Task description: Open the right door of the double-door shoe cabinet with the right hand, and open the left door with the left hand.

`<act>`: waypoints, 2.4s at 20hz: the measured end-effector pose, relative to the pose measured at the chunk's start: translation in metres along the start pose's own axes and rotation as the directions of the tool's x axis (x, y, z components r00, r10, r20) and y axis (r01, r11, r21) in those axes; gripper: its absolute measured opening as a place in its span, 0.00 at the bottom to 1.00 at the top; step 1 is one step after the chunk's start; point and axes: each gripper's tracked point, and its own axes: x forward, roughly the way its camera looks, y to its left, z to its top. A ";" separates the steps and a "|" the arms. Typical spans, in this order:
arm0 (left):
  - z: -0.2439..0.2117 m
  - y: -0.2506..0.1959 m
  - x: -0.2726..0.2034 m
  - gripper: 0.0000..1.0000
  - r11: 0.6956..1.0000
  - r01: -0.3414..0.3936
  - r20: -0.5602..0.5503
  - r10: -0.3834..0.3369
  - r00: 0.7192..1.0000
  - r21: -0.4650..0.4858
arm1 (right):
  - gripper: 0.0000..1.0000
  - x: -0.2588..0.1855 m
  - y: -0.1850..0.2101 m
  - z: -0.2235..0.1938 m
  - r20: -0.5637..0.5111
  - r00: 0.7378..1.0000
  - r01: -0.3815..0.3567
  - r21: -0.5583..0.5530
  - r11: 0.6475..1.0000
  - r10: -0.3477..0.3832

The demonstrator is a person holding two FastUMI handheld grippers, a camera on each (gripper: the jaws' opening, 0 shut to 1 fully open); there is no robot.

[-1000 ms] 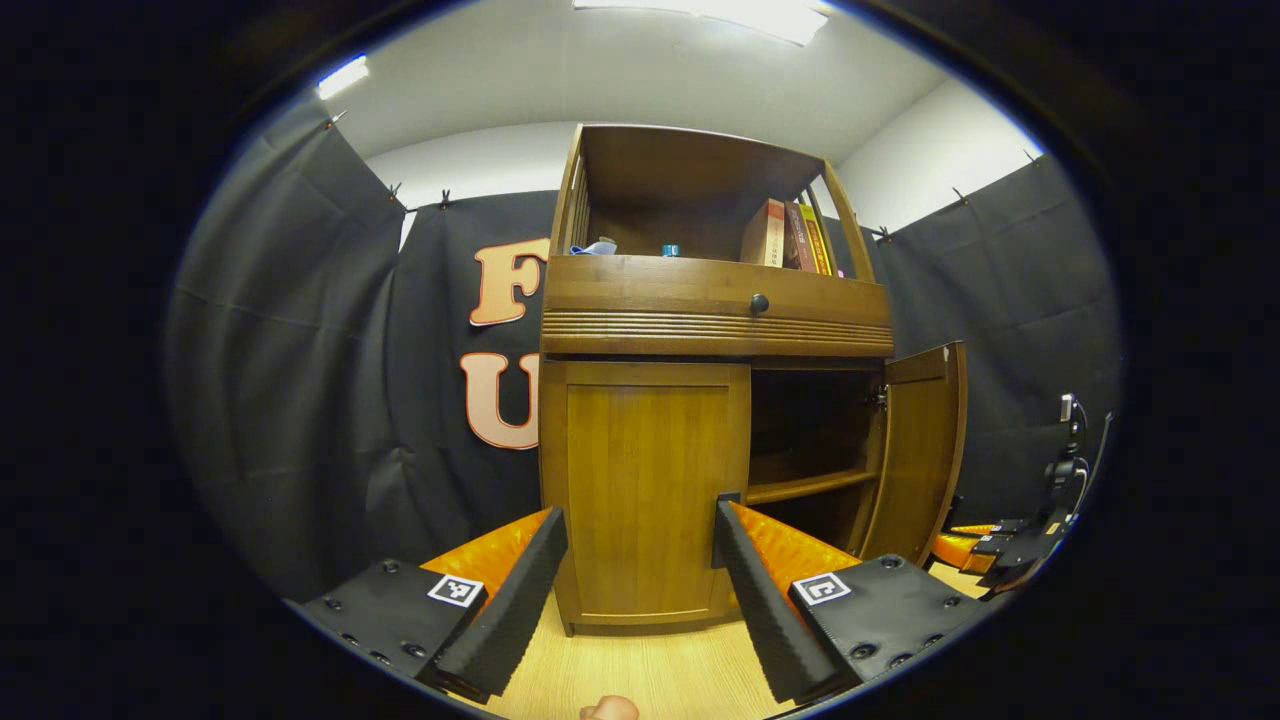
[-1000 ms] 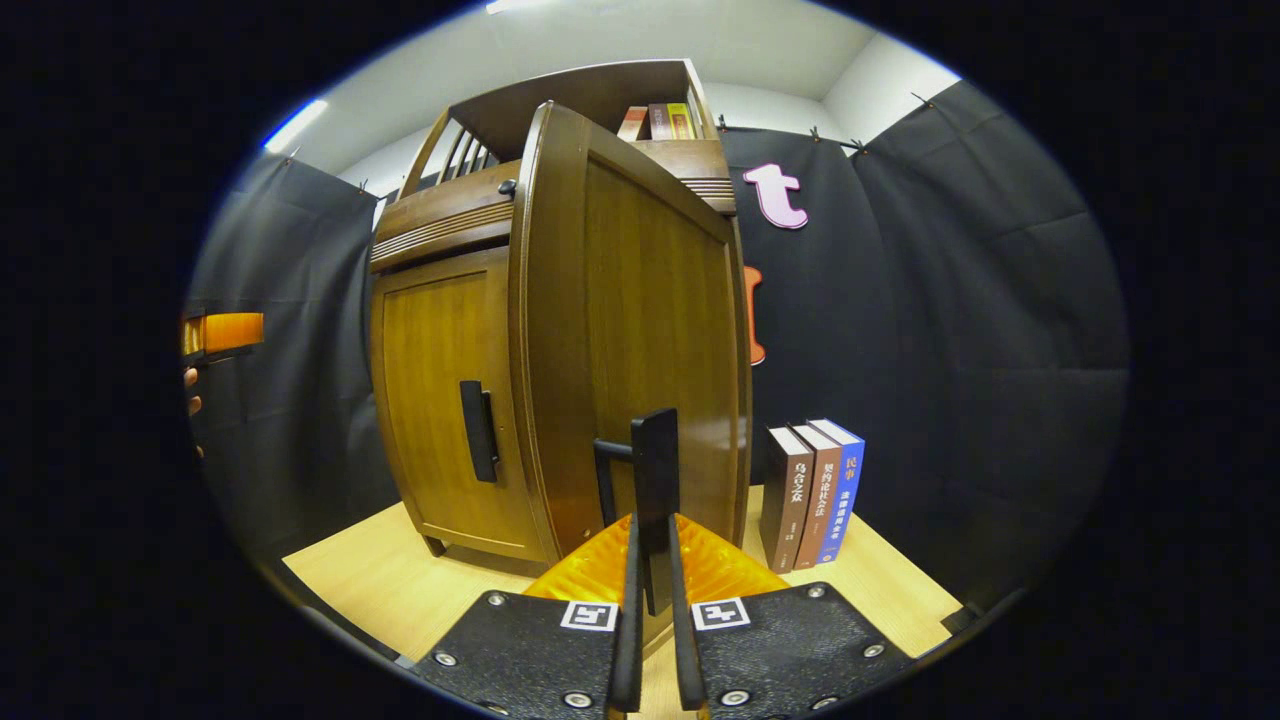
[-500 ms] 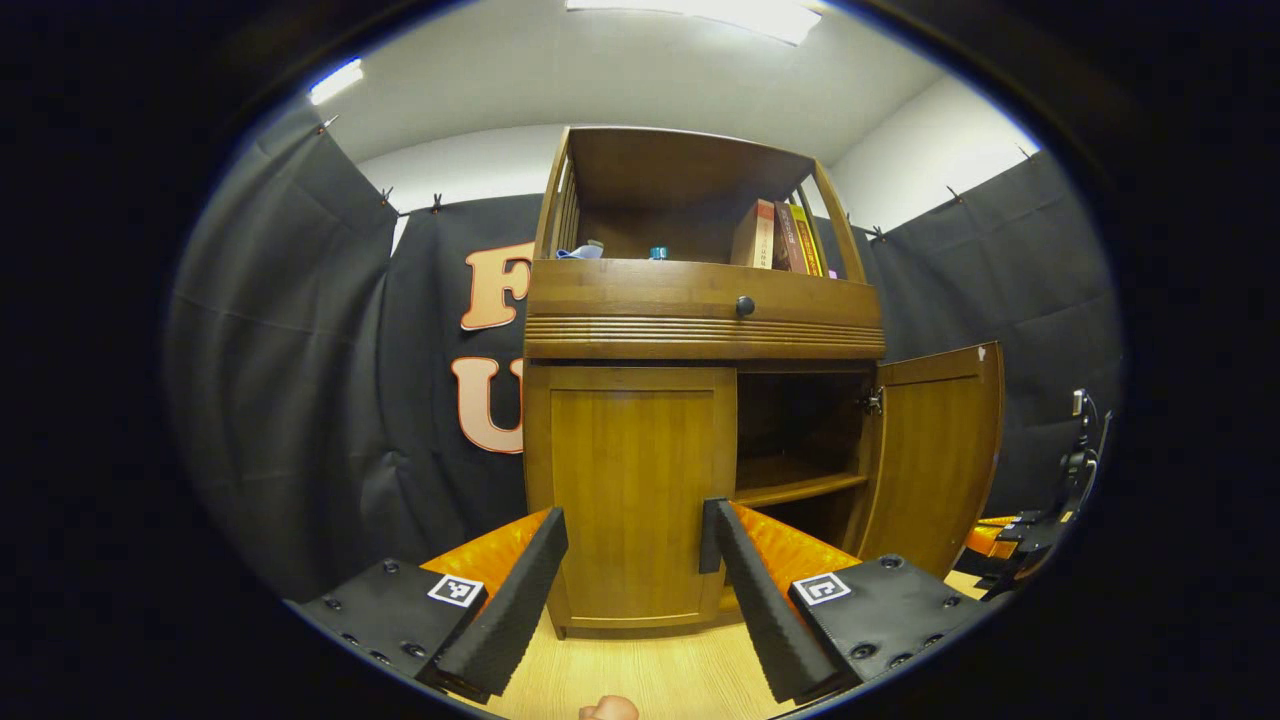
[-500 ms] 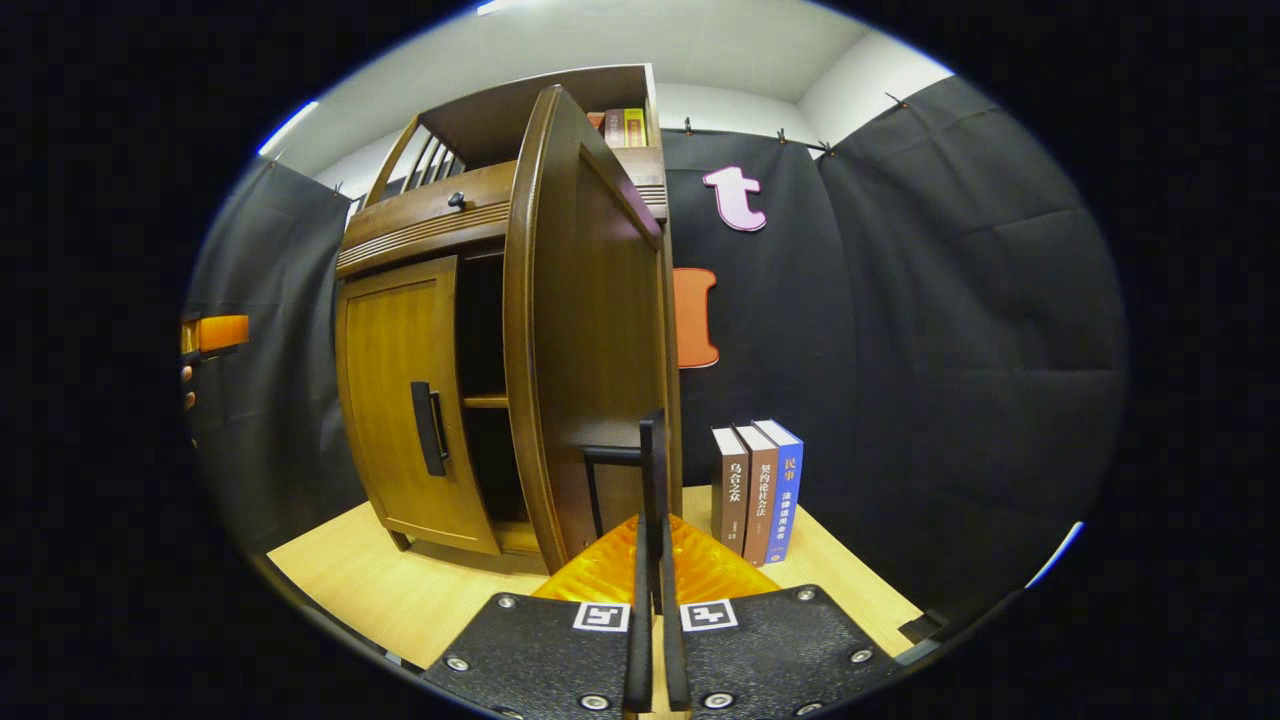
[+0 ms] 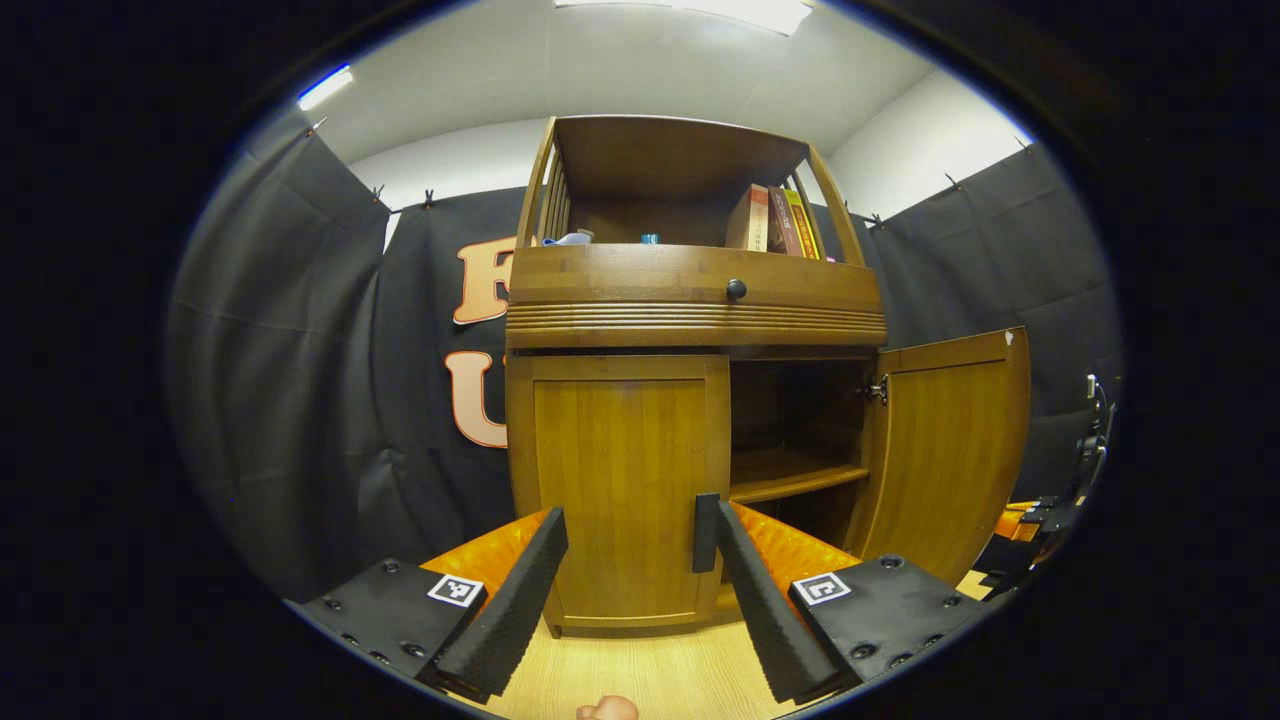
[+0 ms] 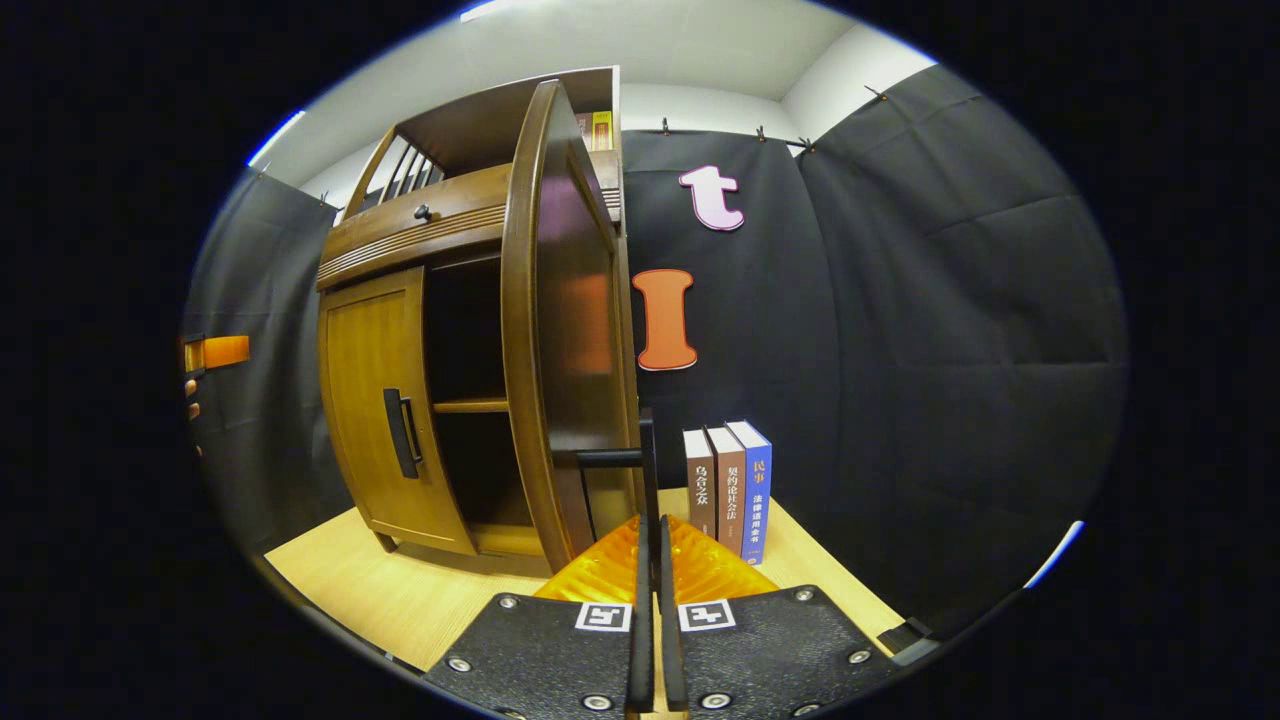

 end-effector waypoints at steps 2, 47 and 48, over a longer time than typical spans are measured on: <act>-0.005 -0.003 0.007 0.95 1.000 0.001 -0.010 -0.001 1.000 -0.002 | 0.14 0.001 -0.002 0.000 0.004 1.000 0.001 0.001 1.000 -0.001; -0.150 -0.071 0.208 0.73 0.998 0.041 -0.125 -0.045 0.991 -0.040 | 0.98 -0.026 -0.014 0.045 0.165 0.982 0.098 -0.026 0.995 -0.093; -0.152 -0.073 0.210 0.68 0.998 0.048 -0.131 -0.053 0.990 -0.042 | 0.87 -0.025 -0.012 0.044 0.164 0.983 0.092 -0.025 0.995 -0.087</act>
